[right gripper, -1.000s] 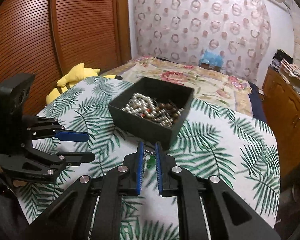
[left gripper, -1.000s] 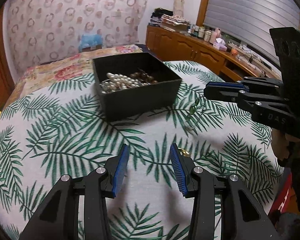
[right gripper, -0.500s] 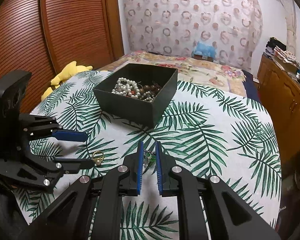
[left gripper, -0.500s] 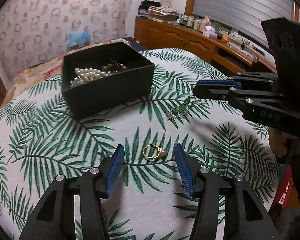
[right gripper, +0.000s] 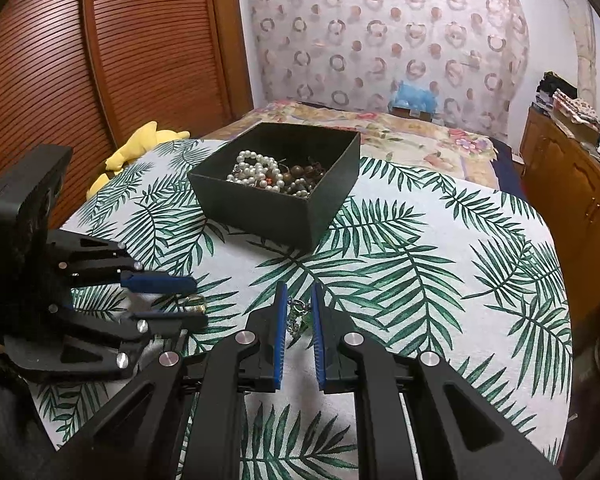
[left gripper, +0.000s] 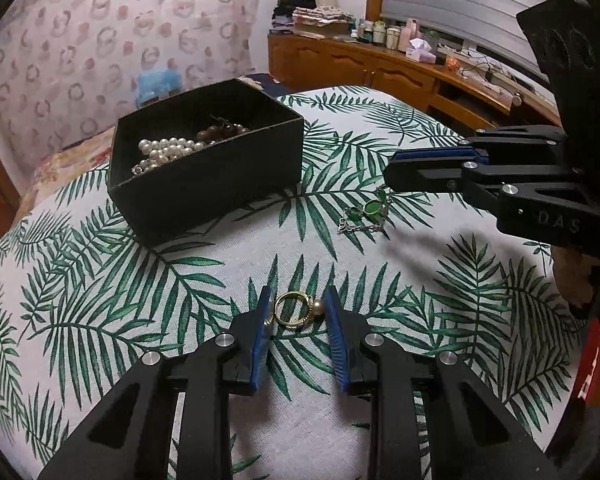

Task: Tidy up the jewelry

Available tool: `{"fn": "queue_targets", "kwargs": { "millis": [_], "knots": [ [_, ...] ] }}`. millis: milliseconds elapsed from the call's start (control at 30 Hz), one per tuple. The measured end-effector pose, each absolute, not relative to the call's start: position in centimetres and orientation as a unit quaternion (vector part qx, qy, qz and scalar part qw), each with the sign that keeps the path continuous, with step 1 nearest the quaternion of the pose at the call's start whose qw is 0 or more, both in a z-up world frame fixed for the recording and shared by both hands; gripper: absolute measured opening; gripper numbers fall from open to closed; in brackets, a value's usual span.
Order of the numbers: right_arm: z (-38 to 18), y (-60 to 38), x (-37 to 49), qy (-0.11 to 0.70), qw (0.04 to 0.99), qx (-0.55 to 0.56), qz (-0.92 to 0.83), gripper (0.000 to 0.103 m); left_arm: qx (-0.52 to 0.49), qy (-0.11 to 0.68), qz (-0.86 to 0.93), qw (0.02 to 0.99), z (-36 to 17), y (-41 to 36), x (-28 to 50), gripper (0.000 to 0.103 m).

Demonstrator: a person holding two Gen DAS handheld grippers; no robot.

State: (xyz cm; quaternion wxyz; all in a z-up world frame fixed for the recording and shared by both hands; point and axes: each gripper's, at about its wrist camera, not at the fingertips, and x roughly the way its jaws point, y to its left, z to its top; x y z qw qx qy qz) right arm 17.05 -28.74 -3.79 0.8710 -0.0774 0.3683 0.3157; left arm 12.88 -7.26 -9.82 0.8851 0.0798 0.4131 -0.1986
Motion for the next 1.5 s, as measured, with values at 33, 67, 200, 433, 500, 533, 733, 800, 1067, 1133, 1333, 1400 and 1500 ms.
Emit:
{"fn": "queue_targets", "kwargs": {
  "millis": [33, 67, 200, 433, 500, 533, 733, 800, 1067, 1133, 1333, 1400, 1500],
  "knots": [
    [-3.7, -28.7, 17.1, 0.368, 0.871, -0.077, 0.317, 0.013, 0.075, 0.413, -0.200, 0.885, -9.8, -7.1, 12.9, 0.024],
    [-3.6, -28.7, 17.2, 0.366, 0.871, -0.078, 0.318, 0.013, 0.074, 0.412, -0.199, 0.886, -9.8, -7.1, 12.9, 0.024],
    [-2.5, -28.4, 17.5, 0.356, 0.873, -0.082, 0.324, 0.013, 0.065, 0.406, -0.197, 0.890, -9.3, -6.7, 13.1, 0.024],
    [0.9, -26.8, 18.7, 0.318, 0.880, -0.100, 0.339, 0.013, 0.049, 0.382, -0.191, 0.903, -6.9, -5.4, 14.2, 0.024],
    [2.0, -26.3, 19.4, 0.305, 0.883, -0.104, 0.342, 0.013, 0.046, 0.374, -0.187, 0.907, -6.0, -5.0, 14.7, 0.024],
    [2.4, -26.1, 19.7, 0.301, 0.884, -0.105, 0.343, 0.013, 0.045, 0.370, -0.184, 0.910, -5.6, -4.8, 15.0, 0.024],
    [4.2, -24.8, 22.4, 0.286, 0.886, -0.099, 0.352, 0.013, 0.041, 0.348, -0.168, 0.921, -3.7, -3.3, 16.6, 0.024],
    [4.1, -24.3, 23.2, 0.287, 0.885, -0.101, 0.352, 0.013, 0.040, 0.344, -0.163, 0.924, -3.3, -2.8, 17.2, 0.024],
    [2.7, -23.0, 25.5, 0.305, 0.880, -0.092, 0.351, 0.016, 0.038, 0.339, -0.150, 0.928, -2.6, -1.7, 19.2, 0.024],
    [2.5, -23.1, 25.9, 0.308, 0.881, -0.089, 0.348, 0.022, 0.039, 0.338, -0.147, 0.929, -2.6, -1.6, 19.7, 0.024],
    [1.6, -23.8, 26.1, 0.317, 0.882, -0.083, 0.338, 0.022, 0.040, 0.341, -0.146, 0.928, -2.6, -1.6, 21.1, 0.024],
    [1.3, -24.2, 26.0, 0.321, 0.883, -0.079, 0.333, 0.022, 0.039, 0.344, -0.148, 0.926, -2.6, -1.8, 21.9, 0.024],
    [0.8, -24.8, 25.7, 0.326, 0.883, -0.074, 0.329, 0.022, 0.043, 0.345, -0.147, 0.926, -2.7, -2.4, 23.2, 0.024]
  ]
}}
